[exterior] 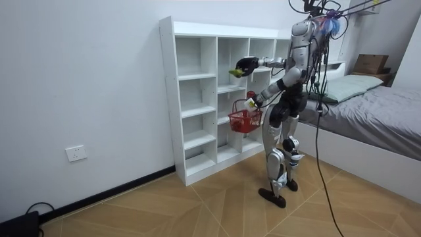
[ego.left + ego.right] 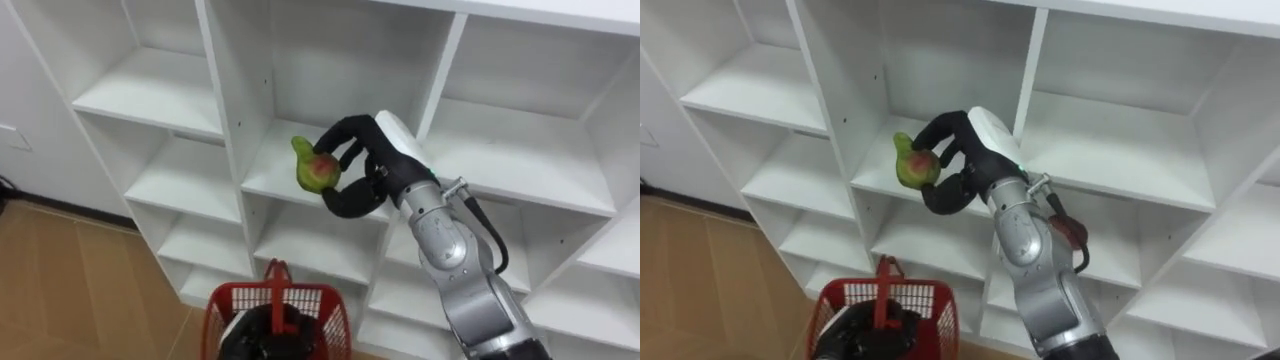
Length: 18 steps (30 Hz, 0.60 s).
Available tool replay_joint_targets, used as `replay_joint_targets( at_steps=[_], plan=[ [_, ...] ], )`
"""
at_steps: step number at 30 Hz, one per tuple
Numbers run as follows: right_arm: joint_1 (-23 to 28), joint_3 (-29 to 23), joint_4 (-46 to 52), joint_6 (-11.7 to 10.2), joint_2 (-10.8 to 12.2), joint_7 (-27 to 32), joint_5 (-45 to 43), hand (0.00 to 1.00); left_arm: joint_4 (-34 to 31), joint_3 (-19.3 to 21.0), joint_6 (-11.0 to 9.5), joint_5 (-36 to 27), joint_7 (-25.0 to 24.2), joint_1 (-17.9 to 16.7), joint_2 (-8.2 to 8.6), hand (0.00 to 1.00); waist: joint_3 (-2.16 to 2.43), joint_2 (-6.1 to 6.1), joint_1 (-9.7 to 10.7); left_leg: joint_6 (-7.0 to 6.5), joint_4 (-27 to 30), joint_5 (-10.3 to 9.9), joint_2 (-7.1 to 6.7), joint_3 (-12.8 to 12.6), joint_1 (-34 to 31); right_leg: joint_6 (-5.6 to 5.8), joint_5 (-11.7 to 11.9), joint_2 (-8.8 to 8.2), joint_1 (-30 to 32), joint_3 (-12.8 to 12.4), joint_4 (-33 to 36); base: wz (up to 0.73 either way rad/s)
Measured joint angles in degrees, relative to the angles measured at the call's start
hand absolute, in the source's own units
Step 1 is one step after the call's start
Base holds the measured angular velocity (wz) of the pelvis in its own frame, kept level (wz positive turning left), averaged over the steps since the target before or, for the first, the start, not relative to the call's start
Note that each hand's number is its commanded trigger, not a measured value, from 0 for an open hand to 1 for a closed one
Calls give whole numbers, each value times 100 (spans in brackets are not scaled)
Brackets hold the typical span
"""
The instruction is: Collect fruits from the closet
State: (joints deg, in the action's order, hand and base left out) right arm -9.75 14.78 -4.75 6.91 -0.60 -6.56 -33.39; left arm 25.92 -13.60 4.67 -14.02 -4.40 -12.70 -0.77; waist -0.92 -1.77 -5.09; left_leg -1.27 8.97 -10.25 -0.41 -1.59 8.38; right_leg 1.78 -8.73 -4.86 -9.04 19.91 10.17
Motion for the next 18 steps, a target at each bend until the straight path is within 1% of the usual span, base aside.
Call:
replay_joint_targets(
  at_steps=[3,6,11,12,15,16,18],
  plan=[
    [2,11,95,13,1,-164,3,100,-66,-113,21,-173,-132,92,49,100,4,-33,12,-2,-33,-1,13,-70,33,1,-1,6,33,-82,35,-12],
    [2,3,180,15,2,-239,3,100,-177,-120,119,-216,-139,95,45,100,10,-43,19,-7,-32,-6,54,-123,35,1,0,6,56,-120,41,-7],
    [83,-22,246,20,20,-311,3,100,-361,-121,160,-215,-139,95,40,100,12,-43,31,-8,-31,-7,58,-158,35,-2,2,12,81,-166,46,-4],
    [212,-54,345,37,17,-311,15,100,-409,-136,172,-215,-139,94,40,100,14,-39,33,-8,-32,-7,58,-159,35,-2,2,13,81,-171,47,0],
    [365,-117,376,108,17,-313,9,100,-453,-139,248,-211,-134,95,31,100,23,-16,165,-8,-31,-7,60,-173,29,-6,4,21,94,-204,53,-5],
    [395,-142,376,153,6,-313,0,100,-454,-140,272,-212,-131,95,28,100,33,8,185,-7,-33,-8,65,-229,31,-13,8,28,117,-249,60,-18],
    [435,-201,396,177,-21,-361,7,100,-465,-138,286,-214,-130,95,26,100,48,32,201,-6,-37,-9,66,-290,27,-24,16,38,149,-271,69,-16]
  ],
)
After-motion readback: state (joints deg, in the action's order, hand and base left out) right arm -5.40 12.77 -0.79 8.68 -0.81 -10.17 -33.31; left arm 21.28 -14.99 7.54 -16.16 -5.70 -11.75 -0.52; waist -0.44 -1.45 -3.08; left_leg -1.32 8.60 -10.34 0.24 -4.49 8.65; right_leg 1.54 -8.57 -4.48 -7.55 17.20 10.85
